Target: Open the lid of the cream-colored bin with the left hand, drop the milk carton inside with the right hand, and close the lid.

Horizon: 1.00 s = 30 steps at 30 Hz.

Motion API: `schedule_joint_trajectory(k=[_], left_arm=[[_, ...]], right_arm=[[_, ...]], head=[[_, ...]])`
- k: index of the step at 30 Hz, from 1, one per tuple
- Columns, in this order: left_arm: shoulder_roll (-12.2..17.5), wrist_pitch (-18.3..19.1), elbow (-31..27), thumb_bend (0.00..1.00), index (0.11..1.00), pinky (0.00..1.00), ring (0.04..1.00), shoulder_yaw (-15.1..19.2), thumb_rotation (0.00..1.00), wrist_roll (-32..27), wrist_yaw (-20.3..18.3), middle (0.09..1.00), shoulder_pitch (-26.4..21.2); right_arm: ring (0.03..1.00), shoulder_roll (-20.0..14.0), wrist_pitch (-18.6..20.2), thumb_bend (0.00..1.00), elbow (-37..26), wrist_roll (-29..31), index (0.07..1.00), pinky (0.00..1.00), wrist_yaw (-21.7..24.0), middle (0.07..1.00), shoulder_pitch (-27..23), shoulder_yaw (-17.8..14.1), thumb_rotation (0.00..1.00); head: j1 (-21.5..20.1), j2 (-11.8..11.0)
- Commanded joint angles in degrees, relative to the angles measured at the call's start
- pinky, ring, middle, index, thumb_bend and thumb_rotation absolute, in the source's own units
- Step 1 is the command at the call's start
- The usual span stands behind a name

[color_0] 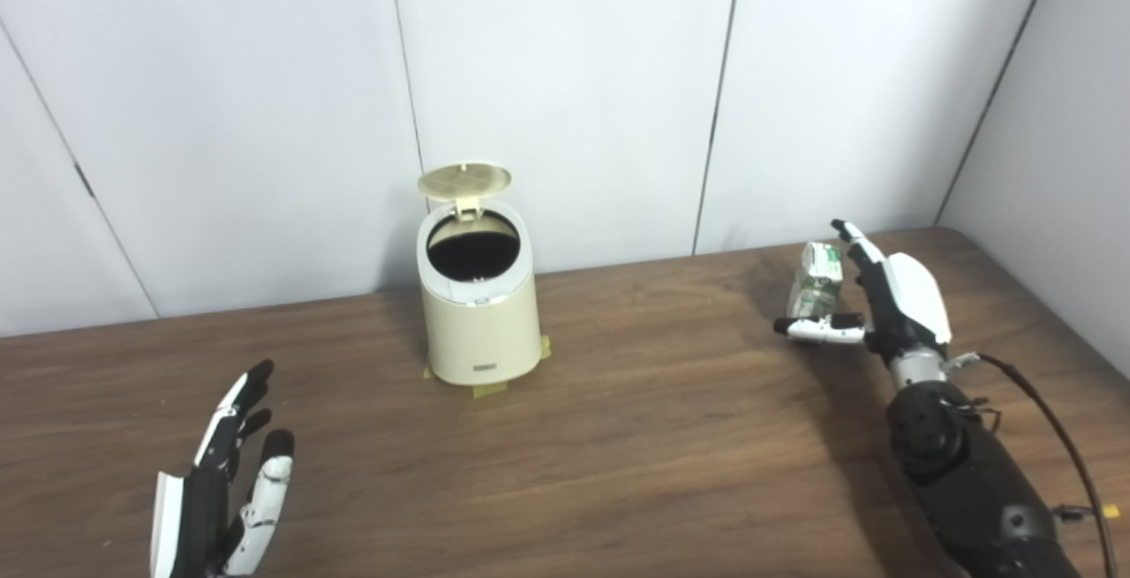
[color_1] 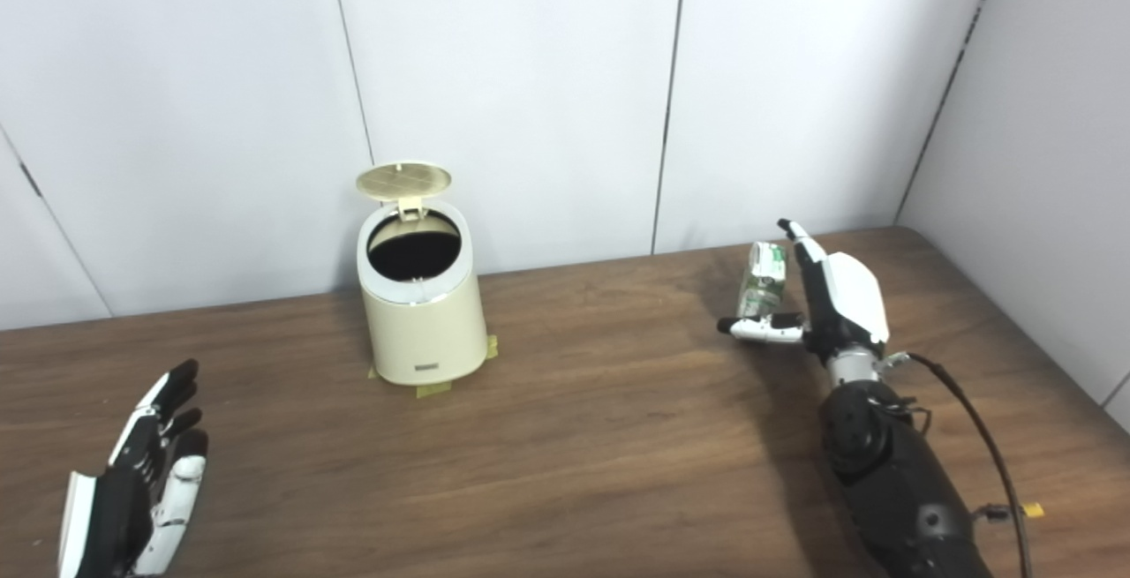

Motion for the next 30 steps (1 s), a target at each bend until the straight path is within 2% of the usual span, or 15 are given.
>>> schedule_joint_trajectory(k=[1,5,8,12,14,18,21,25,30], left_arm=[[1.9,-2.1,1.9,0.4,0.905,0.87,0.925,0.5,0.78,0.3,-0.2,0.928,-0.6],[2.3,-1.9,2.0,0.42,0.906,0.87,0.921,0.5,0.79,0.7,-0.2,0.928,-0.5],[2.7,-0.9,1.2,0.41,0.912,0.87,0.925,0.6,0.8,0.5,-0.6,0.934,-0.4],[3.4,-1.3,1.7,0.39,0.909,0.86,0.92,1.0,0.78,-0.1,-1.0,0.931,-0.6],[3.5,-1.2,1.7,0.39,0.908,0.86,0.92,1.3,0.78,-0.3,-1.1,0.932,-0.7],[3.5,-0.5,1.3,0.38,0.909,0.87,0.926,1.7,0.77,-0.7,-1.2,0.937,-0.7],[3.6,-0.6,1.5,0.37,0.902,0.87,0.924,1.8,0.75,-0.4,-1.1,0.931,-0.7],[4.3,-1.2,2.0,0.39,0.905,0.86,0.919,2.0,0.77,-0.9,-1.6,0.931,-0.7],[4.8,-1.9,2.3,0.38,0.905,0.86,0.923,2.2,0.76,-1.0,-1.7,0.928,-0.8]], right_arm=[[0.856,-1.2,-2.3,1.0,-0.2,0.8,0.92,0.72,-2.5,0.908,-4.1,-0.4,0.35],[0.851,-0.4,-1.1,1.0,2.3,5.2,0.932,0.7,-0.8,0.938,-6.0,-1.7,0.33],[0.822,0.8,-0.8,1.0,3.9,10.9,0.932,0.67,0.5,0.941,-7.3,-4.3,0.3],[0.881,1.8,-5.6,1.0,7.6,18.4,0.924,0.79,2.3,0.921,-8.5,-7.4,0.3],[0.874,2.0,-7.9,1.0,9.5,21.2,0.927,0.8,3.3,0.904,-9.0,-8.2,0.32],[0.839,1.7,-11.7,1.0,13.5,25.5,0.953,0.76,6.4,0.889,-9.8,-8.8,0.38],[0.858,1.5,-13.6,1.0,14.7,28.1,0.946,0.77,8.6,0.894,-10.1,-9.1,0.38],[0.859,1.1,-13.6,0.99,14.8,32.2,0.944,0.79,13.3,0.898,-10.4,-9.8,0.34],[0.789,-0.5,-12.4,1.0,16.0,33.3,0.871,0.74,18.0,0.82,-11.2,-9.0,0.32]], head=[[-0.1,0.0],[-1.1,-0.4],[-1.9,-0.4],[-2.9,-0.7],[-3.4,-0.8],[-4.4,-1.1],[-5.1,-1.3],[-6.5,-1.5],[-7.5,-1.5]])
